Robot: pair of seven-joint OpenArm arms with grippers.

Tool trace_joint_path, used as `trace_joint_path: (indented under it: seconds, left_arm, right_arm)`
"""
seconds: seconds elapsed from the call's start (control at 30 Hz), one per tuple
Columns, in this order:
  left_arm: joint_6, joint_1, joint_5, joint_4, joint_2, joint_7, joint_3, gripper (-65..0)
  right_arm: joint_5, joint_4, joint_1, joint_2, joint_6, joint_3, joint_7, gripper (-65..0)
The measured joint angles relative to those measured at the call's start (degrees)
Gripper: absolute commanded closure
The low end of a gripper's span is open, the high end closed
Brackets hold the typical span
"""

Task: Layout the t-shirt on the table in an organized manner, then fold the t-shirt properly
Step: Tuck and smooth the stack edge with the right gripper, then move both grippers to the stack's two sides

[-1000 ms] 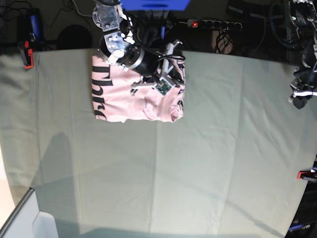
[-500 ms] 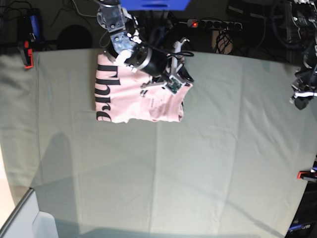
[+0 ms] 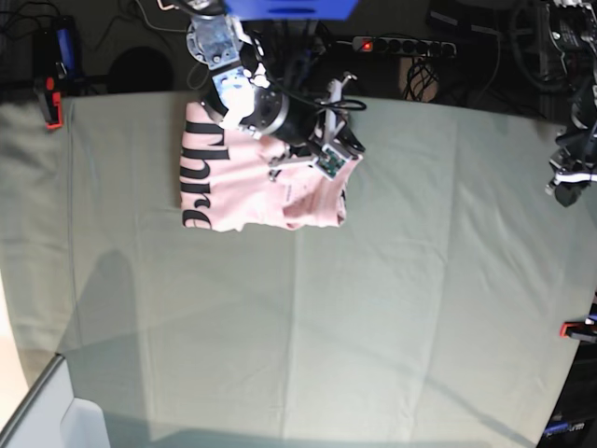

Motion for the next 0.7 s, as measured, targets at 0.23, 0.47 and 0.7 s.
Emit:
trace_joint_path:
  seconds: [0.23, 0.47, 0.7]
  left_arm:
    - [0.0, 0.0, -0.02, 0.0, 0.0, 0.0, 0.0, -0.1]
    - [0.0, 0.0, 0.0, 0.0, 0.02, 0.0, 0.0, -0.1]
    - [0.0, -0.02, -0.09, -0.04, 0.02, 0.04, 0.0, -0.1]
  right_arm:
    - [0.0, 0.02, -0.28, 0.0, 0.02, -0.24, 0.0, -18.6]
    - [-0.02, 3.3, -1.86, -0.02, 0.02, -0.07, 0.2, -33.5]
    - [0.39, 17.2, -4.0, -0.26, 0.42, 6.51, 0.13, -21.0]
